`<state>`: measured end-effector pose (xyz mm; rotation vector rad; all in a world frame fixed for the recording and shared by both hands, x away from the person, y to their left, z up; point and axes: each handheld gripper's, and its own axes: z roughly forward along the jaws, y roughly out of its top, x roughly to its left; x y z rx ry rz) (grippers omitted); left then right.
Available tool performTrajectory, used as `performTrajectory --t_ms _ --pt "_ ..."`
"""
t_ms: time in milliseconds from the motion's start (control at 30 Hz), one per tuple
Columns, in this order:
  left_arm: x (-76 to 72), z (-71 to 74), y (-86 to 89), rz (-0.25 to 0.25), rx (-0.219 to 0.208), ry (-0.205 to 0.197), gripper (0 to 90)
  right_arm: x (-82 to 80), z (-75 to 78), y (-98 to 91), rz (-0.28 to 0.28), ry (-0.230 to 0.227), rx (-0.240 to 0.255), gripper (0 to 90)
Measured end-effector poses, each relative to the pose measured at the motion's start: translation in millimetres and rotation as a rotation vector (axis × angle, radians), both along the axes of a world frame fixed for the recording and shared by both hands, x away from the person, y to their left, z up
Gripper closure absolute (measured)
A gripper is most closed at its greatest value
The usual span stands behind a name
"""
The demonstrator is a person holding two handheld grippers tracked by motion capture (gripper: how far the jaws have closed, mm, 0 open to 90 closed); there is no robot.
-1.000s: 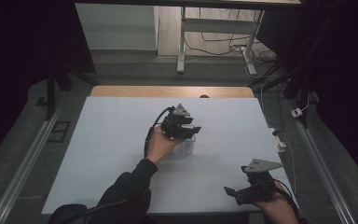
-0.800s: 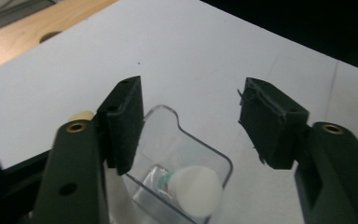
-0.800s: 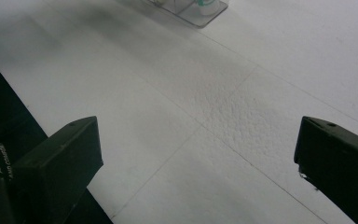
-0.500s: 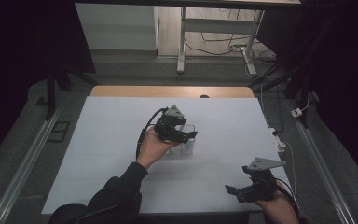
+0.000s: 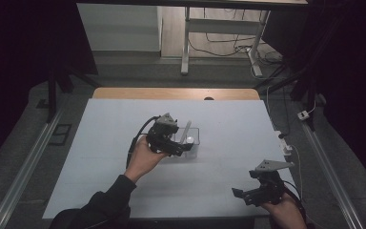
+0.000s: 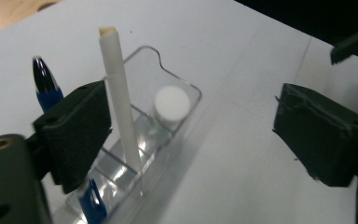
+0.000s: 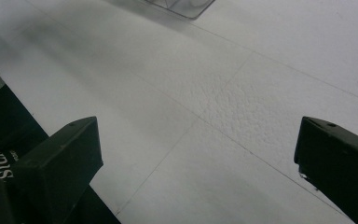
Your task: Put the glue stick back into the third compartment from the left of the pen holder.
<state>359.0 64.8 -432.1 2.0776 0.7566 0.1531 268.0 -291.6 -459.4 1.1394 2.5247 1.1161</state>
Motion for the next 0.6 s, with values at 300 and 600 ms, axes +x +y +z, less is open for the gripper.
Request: performTrajectory --t_ms 300,600 --pt "-21.1 -2.7 16.9 -0.004 0.008 0.019 0.8 2.3 -0.7 -1.4 -0.004 0.021 0.009 0.6" --pt "-43.3 -12.3 45.7 0.018 -0.073 0.046 0.0 2.3 -0.7 -1.3 -0.003 0.024 0.010 0.6"
